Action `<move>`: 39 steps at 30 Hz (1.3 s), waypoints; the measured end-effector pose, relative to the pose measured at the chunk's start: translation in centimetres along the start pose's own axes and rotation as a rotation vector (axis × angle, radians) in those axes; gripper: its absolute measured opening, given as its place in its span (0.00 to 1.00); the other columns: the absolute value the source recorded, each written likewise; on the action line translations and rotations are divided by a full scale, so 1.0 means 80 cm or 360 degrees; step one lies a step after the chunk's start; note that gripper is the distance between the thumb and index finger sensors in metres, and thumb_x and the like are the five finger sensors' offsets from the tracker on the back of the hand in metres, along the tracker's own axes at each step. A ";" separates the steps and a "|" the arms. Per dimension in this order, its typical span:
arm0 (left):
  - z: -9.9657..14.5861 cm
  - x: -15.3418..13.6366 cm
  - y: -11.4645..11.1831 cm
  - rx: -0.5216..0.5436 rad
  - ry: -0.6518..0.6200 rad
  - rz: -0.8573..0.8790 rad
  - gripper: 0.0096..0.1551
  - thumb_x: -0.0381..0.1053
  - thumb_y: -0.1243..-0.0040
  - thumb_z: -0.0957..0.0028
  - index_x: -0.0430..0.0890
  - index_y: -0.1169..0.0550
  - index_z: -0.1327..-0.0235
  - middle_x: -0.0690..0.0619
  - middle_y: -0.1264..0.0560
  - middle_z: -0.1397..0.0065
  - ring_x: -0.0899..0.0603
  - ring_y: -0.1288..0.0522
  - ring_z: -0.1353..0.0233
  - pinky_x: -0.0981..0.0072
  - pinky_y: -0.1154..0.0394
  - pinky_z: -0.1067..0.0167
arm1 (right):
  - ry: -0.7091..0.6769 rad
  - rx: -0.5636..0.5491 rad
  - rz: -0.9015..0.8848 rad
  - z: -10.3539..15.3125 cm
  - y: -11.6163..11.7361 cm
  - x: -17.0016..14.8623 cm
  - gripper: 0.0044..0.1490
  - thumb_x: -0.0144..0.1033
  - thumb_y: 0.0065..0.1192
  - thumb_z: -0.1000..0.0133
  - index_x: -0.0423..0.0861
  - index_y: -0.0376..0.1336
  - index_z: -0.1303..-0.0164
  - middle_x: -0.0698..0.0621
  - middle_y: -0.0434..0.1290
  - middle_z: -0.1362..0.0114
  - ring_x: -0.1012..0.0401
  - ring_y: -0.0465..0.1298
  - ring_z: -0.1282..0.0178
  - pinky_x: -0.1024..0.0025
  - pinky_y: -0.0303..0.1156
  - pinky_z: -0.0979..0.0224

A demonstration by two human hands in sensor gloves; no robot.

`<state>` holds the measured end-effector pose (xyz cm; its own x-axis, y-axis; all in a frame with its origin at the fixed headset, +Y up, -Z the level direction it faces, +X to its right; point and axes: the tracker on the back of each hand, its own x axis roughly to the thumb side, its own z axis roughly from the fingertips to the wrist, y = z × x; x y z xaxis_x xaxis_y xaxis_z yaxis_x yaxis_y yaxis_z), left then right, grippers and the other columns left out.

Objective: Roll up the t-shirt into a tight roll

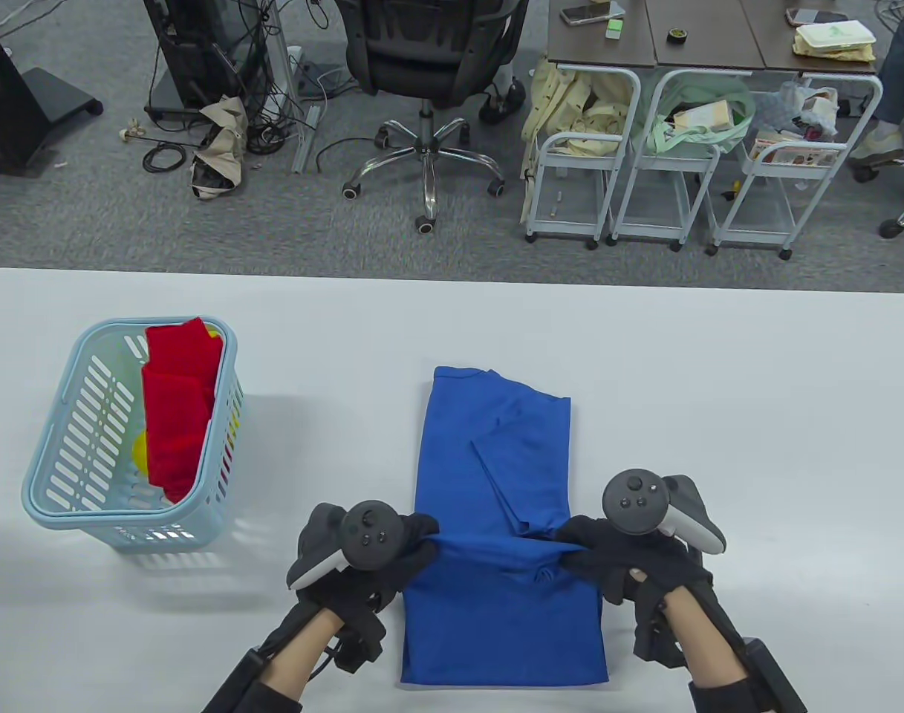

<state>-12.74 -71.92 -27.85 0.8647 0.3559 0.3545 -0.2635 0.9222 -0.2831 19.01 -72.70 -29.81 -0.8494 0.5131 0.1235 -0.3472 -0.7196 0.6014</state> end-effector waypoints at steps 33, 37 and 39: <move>-0.038 0.003 -0.095 -0.0915 0.0222 -0.0621 0.46 0.74 0.86 0.50 0.59 0.80 0.29 0.45 0.83 0.21 0.31 0.78 0.20 0.32 0.66 0.25 | -0.0122 0.0244 0.0601 -0.083 0.033 0.057 0.37 0.39 0.47 0.35 0.53 0.45 0.13 0.48 0.44 0.10 0.45 0.41 0.09 0.44 0.46 0.17; -0.035 -0.001 -0.100 -0.0914 0.0217 -0.0558 0.46 0.75 0.86 0.51 0.60 0.81 0.30 0.45 0.85 0.22 0.31 0.80 0.22 0.31 0.69 0.26 | 0.0460 0.0037 0.0490 -0.134 -0.018 0.014 0.41 0.44 0.38 0.33 0.53 0.30 0.14 0.48 0.28 0.12 0.48 0.25 0.13 0.43 0.29 0.19; -0.033 -0.003 -0.100 -0.0929 0.0208 -0.0530 0.46 0.75 0.85 0.51 0.60 0.81 0.30 0.46 0.85 0.23 0.32 0.81 0.22 0.32 0.71 0.27 | 0.0852 -0.0045 0.0557 -0.143 -0.050 -0.018 0.43 0.47 0.34 0.33 0.51 0.26 0.15 0.46 0.25 0.13 0.46 0.23 0.14 0.42 0.29 0.19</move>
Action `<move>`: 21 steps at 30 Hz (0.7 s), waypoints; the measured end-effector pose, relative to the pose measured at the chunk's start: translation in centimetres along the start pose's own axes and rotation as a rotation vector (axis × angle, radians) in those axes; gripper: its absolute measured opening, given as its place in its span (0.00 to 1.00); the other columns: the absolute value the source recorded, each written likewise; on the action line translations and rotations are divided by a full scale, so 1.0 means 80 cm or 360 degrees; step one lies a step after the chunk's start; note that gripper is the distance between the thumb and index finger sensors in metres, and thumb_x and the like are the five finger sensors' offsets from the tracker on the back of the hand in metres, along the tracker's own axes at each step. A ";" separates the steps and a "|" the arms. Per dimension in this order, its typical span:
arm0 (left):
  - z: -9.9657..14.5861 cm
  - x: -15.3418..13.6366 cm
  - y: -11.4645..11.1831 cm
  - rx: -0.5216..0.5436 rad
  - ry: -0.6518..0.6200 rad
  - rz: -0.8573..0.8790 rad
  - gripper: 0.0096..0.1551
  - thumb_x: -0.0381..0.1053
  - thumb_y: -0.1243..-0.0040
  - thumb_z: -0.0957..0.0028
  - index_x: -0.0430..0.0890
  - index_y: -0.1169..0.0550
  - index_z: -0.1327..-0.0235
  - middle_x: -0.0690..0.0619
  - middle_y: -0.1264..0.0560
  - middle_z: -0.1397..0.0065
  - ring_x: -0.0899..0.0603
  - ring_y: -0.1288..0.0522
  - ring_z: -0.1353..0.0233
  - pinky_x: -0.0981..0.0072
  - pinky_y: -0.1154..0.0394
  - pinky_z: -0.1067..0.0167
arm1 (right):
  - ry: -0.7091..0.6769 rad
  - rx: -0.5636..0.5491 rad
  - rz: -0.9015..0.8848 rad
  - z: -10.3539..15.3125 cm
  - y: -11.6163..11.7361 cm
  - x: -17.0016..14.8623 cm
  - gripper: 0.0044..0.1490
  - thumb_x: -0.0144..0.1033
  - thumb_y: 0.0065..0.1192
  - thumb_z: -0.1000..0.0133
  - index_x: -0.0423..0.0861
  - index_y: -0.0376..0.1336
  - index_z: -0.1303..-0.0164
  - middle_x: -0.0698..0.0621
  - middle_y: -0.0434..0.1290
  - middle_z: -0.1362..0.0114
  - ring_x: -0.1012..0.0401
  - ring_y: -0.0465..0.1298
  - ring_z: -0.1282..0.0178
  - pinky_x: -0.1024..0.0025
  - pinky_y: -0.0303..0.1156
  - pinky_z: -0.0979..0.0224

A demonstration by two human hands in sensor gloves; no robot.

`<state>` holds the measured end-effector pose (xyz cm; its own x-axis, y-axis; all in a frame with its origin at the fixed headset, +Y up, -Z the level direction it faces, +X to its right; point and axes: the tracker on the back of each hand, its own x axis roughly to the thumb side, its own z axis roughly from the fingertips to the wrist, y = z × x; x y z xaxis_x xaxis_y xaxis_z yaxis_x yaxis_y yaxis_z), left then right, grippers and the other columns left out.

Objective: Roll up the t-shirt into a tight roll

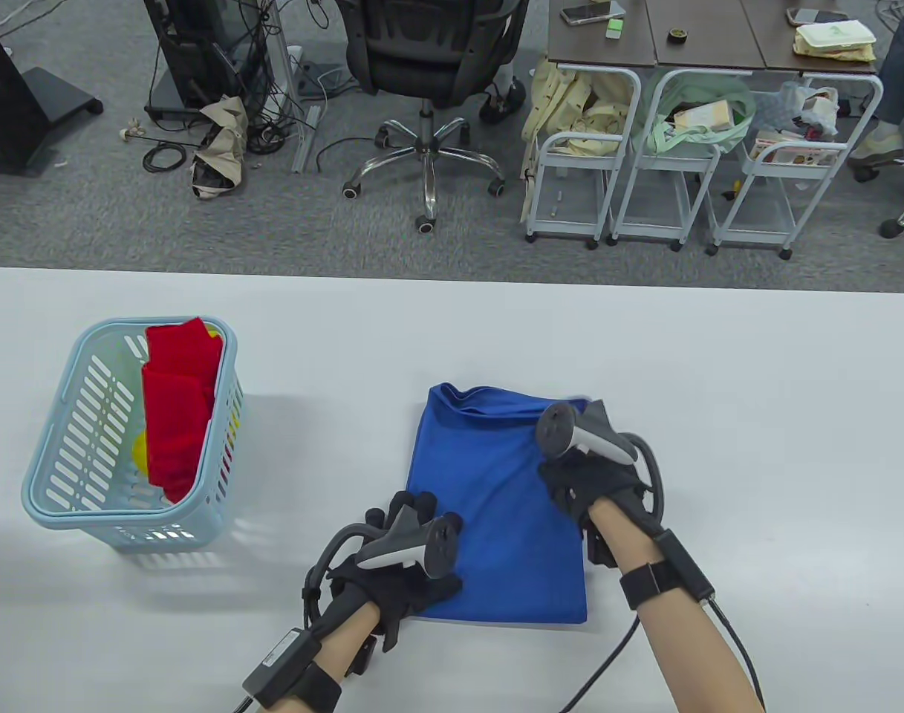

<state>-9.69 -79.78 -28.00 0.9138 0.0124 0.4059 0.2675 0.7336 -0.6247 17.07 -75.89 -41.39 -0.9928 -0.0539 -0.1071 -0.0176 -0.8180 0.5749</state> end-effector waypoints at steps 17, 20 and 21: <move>-0.007 -0.007 0.005 0.0085 0.0180 0.0011 0.46 0.76 0.91 0.54 0.59 0.81 0.29 0.45 0.84 0.20 0.31 0.79 0.20 0.31 0.68 0.25 | -0.0568 0.0170 0.0419 0.098 0.099 0.023 0.48 0.62 0.32 0.37 0.59 0.16 0.23 0.51 0.15 0.19 0.46 0.22 0.15 0.40 0.36 0.19; -0.008 -0.010 0.010 0.0076 0.0184 0.0044 0.46 0.76 0.90 0.53 0.61 0.80 0.29 0.48 0.84 0.20 0.33 0.79 0.20 0.30 0.68 0.25 | -0.0539 0.0245 0.0029 0.095 0.097 -0.005 0.52 0.65 0.34 0.38 0.57 0.15 0.25 0.47 0.15 0.20 0.42 0.19 0.19 0.38 0.31 0.22; -0.008 -0.009 0.012 0.0068 0.0187 0.0019 0.46 0.76 0.89 0.52 0.61 0.80 0.29 0.47 0.83 0.20 0.32 0.78 0.20 0.30 0.67 0.25 | -0.0494 0.0203 -0.0015 0.103 0.095 -0.007 0.52 0.61 0.39 0.36 0.53 0.20 0.20 0.43 0.20 0.17 0.41 0.21 0.19 0.38 0.35 0.21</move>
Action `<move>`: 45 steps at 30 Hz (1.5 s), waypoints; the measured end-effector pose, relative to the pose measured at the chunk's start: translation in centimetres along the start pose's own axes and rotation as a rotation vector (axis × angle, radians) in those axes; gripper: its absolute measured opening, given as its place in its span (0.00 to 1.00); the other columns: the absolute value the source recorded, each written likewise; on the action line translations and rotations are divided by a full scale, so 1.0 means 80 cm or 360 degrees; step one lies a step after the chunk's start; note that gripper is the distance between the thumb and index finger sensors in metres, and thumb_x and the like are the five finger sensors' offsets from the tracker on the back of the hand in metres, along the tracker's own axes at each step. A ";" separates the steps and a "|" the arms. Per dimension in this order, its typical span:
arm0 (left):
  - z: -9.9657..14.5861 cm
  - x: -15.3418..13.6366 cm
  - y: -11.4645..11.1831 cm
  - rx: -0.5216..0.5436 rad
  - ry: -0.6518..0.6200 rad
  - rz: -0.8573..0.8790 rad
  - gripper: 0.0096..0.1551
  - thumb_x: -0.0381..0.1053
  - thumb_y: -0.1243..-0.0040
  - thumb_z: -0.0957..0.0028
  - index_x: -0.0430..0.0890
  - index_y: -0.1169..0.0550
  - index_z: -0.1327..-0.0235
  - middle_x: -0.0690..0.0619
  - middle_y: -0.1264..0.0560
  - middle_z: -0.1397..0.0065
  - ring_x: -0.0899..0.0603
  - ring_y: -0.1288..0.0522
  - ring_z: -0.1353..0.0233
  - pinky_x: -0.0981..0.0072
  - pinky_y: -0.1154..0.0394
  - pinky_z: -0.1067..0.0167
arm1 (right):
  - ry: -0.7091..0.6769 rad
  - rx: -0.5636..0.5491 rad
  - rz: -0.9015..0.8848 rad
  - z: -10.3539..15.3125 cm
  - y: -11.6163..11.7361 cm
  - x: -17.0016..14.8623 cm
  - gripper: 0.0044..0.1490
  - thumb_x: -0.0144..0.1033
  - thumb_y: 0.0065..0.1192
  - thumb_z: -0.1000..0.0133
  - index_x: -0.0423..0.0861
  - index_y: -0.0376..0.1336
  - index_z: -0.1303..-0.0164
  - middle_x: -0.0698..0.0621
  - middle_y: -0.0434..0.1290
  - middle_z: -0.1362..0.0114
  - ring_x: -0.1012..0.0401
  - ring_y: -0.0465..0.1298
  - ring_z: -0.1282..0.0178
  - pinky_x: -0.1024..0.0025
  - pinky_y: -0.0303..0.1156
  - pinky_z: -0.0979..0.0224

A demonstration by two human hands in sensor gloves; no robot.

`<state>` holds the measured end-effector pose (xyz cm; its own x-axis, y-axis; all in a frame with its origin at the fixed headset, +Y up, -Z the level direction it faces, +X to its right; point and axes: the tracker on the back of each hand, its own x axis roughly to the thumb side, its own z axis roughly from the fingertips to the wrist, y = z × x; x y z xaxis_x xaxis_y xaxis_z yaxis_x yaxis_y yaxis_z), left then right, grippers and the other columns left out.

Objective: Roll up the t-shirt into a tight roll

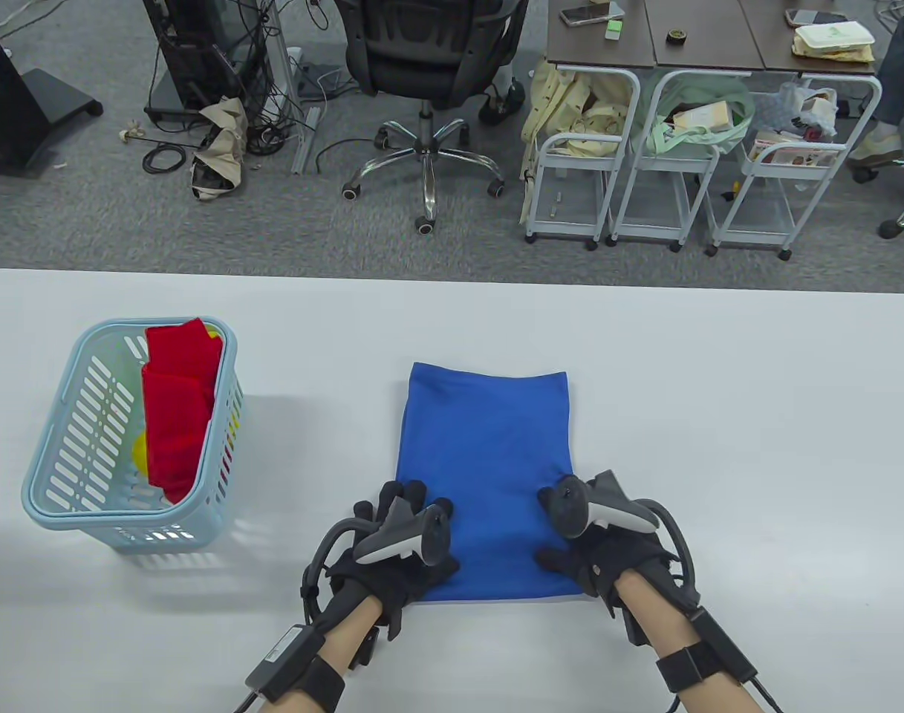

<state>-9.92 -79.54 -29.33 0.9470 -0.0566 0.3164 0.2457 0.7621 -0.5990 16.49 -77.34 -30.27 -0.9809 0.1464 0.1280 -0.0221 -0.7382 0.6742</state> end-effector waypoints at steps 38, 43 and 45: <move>0.074 0.008 0.007 0.0739 -0.0304 -0.0359 0.24 0.55 0.44 0.43 0.57 0.29 0.32 0.56 0.24 0.30 0.44 0.24 0.29 0.40 0.36 0.24 | -0.0183 -0.0512 0.0382 0.054 0.021 0.047 0.24 0.41 0.56 0.36 0.56 0.58 0.29 0.50 0.59 0.20 0.51 0.67 0.25 0.50 0.62 0.25; 0.087 -0.018 0.016 0.0630 -0.0451 0.0110 0.24 0.56 0.41 0.45 0.55 0.23 0.36 0.56 0.18 0.38 0.46 0.17 0.37 0.42 0.31 0.26 | -0.0402 -0.0317 0.0061 0.071 0.009 0.026 0.25 0.42 0.54 0.38 0.50 0.61 0.31 0.47 0.66 0.25 0.52 0.74 0.32 0.52 0.69 0.31; 0.090 -0.033 0.016 0.0542 -0.0540 0.0376 0.23 0.55 0.41 0.44 0.53 0.23 0.36 0.55 0.17 0.39 0.45 0.17 0.39 0.42 0.31 0.27 | -0.0449 -0.0288 -0.0061 0.076 0.004 0.018 0.25 0.42 0.51 0.37 0.48 0.61 0.31 0.46 0.67 0.27 0.53 0.76 0.35 0.53 0.70 0.33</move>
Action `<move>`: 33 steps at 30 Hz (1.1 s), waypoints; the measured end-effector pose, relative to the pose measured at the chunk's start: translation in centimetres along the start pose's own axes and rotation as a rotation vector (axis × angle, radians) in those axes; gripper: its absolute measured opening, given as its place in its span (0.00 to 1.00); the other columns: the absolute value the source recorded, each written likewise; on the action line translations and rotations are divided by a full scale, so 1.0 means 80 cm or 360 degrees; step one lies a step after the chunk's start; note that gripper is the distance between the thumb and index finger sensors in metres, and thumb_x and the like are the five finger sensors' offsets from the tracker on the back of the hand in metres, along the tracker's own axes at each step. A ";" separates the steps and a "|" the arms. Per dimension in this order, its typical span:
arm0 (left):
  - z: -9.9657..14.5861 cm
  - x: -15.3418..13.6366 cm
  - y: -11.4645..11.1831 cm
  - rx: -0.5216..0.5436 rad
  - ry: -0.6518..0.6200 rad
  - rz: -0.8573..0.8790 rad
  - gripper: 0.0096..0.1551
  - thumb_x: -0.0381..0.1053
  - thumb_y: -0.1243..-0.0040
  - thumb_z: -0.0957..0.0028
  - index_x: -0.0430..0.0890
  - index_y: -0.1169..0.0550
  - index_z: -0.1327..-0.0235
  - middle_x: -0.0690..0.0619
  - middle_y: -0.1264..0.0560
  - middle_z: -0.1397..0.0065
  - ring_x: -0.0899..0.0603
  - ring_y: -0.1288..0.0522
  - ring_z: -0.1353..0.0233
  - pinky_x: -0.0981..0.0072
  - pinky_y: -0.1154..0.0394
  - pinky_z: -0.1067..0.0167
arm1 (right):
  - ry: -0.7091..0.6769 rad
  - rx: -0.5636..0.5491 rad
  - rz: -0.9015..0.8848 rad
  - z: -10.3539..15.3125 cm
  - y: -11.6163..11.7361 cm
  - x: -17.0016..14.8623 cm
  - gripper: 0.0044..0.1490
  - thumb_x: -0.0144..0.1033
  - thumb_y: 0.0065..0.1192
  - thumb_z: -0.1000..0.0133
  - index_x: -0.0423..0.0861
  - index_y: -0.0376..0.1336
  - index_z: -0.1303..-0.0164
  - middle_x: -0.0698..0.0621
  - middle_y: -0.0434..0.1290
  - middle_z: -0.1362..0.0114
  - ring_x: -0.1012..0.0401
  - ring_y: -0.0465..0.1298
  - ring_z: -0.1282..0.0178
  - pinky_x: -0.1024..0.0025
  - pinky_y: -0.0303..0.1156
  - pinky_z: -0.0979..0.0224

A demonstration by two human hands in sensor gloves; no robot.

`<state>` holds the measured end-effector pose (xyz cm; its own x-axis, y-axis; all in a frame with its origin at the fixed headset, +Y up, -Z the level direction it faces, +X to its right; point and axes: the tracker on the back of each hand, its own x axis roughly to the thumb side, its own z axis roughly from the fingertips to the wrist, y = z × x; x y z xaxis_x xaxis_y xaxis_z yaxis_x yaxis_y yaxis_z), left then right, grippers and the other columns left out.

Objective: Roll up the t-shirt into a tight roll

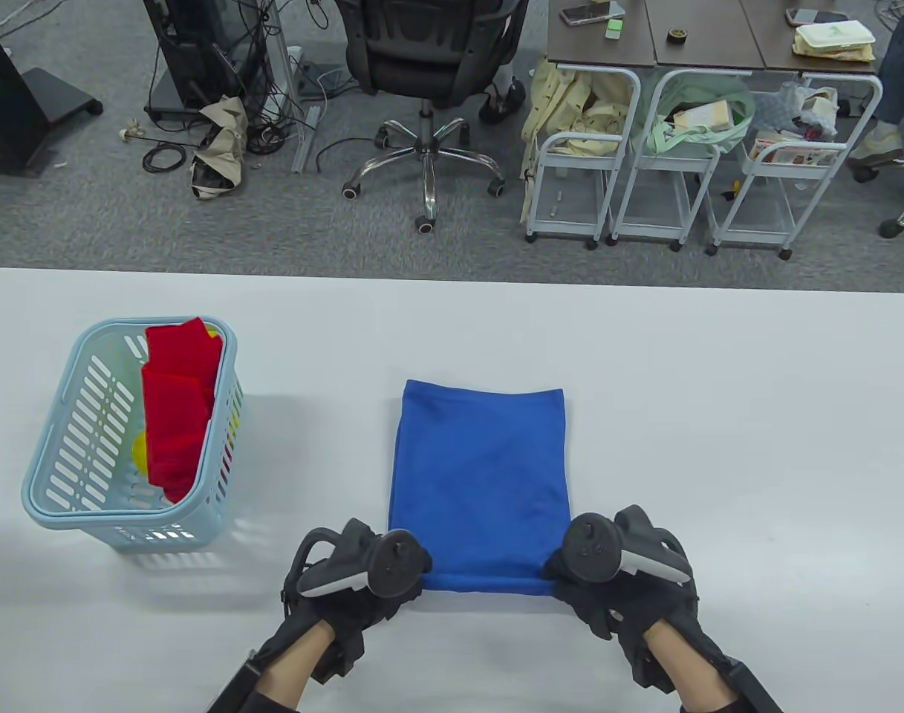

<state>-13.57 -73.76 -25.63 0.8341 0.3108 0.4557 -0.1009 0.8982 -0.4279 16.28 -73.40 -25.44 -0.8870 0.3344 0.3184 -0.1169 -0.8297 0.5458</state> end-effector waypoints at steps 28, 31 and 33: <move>-0.015 0.038 -0.031 0.0093 0.0019 -0.0612 0.35 0.62 0.39 0.48 0.62 0.32 0.25 0.51 0.30 0.21 0.43 0.26 0.28 0.41 0.36 0.24 | 0.0538 -0.0189 0.0398 -0.015 0.007 0.001 0.30 0.52 0.55 0.37 0.47 0.60 0.29 0.45 0.66 0.27 0.53 0.75 0.38 0.53 0.69 0.34; -0.015 0.035 -0.032 0.0088 0.0021 -0.0609 0.37 0.63 0.38 0.49 0.62 0.33 0.24 0.51 0.32 0.21 0.43 0.27 0.28 0.42 0.36 0.23 | 0.0471 -0.0312 0.0430 -0.003 -0.006 0.011 0.32 0.49 0.57 0.36 0.50 0.55 0.25 0.46 0.60 0.22 0.53 0.72 0.34 0.52 0.66 0.30; -0.017 0.034 -0.032 0.0083 0.0026 -0.0606 0.38 0.63 0.38 0.49 0.62 0.34 0.23 0.50 0.33 0.20 0.44 0.27 0.29 0.43 0.36 0.23 | 0.0227 -0.0322 0.0327 0.003 -0.007 0.027 0.32 0.49 0.55 0.35 0.52 0.53 0.23 0.46 0.57 0.20 0.52 0.70 0.31 0.51 0.64 0.28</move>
<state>-10.33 -75.63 -24.37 0.8258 -0.0528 0.5615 0.1909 0.9630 -0.1902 14.52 -72.08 -24.89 -0.9534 0.0961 0.2861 -0.0024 -0.9503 0.3114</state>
